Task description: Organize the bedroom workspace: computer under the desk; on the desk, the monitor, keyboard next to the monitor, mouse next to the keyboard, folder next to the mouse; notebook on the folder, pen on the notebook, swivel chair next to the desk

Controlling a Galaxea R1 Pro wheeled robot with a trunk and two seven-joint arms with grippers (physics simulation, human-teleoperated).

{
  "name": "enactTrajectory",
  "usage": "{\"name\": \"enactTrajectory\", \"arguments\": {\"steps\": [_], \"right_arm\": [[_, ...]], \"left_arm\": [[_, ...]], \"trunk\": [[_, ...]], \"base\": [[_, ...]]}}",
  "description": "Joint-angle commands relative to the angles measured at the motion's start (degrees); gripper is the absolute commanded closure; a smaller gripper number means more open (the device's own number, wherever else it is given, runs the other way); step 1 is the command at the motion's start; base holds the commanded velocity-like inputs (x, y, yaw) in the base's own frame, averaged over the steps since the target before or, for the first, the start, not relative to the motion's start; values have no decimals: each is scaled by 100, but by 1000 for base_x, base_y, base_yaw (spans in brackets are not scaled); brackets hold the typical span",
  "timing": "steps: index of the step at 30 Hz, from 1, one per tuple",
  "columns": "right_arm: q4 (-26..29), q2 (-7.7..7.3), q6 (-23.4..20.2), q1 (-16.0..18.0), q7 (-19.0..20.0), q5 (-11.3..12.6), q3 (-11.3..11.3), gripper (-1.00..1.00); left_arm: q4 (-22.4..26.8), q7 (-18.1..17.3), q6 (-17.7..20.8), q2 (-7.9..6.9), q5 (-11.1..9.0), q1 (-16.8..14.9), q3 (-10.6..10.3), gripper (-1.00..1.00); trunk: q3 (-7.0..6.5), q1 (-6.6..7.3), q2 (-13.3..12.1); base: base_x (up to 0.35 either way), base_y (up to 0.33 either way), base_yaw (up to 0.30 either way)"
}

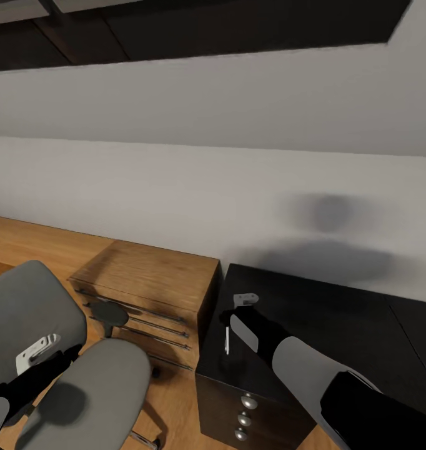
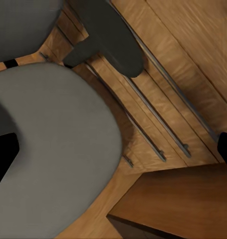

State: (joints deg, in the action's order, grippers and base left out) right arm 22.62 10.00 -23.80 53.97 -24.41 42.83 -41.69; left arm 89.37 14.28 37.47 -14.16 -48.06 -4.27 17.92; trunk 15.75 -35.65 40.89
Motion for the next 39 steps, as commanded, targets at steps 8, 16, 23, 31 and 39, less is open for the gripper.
{"name": "enactTrajectory", "arguments": {"steps": [8, 16, 23, 31, 39], "right_arm": [[-189, 0, -58, 8, -54, 47, -48, -100], [-213, 0, -81, 8, -49, 50, -57, -100], [-192, 0, -76, 8, -53, 56, -50, -100], [-181, 0, -80, 9, -55, 97, -47, -100], [-189, 0, -81, 8, -55, 169, -57, -100]], "left_arm": [[35, 56, 24, 8, -63, -3, 1, -100], [45, 57, 24, 54, -65, -3, -8, -100], [46, 57, 24, 61, -63, -3, 5, -100], [46, 57, 24, 55, -63, -3, 31, -100], [46, 57, 24, 55, -63, -3, 45, -100]], "trunk": [[152, -177, 328], [296, -353, 649], [422, -507, 930], [565, -682, 1251], [709, -858, 1572]], "base": [[0, 0, 0], [0, 0, 0], [0, 0, 0], [0, 0, 9], [0, 0, 163]]}}
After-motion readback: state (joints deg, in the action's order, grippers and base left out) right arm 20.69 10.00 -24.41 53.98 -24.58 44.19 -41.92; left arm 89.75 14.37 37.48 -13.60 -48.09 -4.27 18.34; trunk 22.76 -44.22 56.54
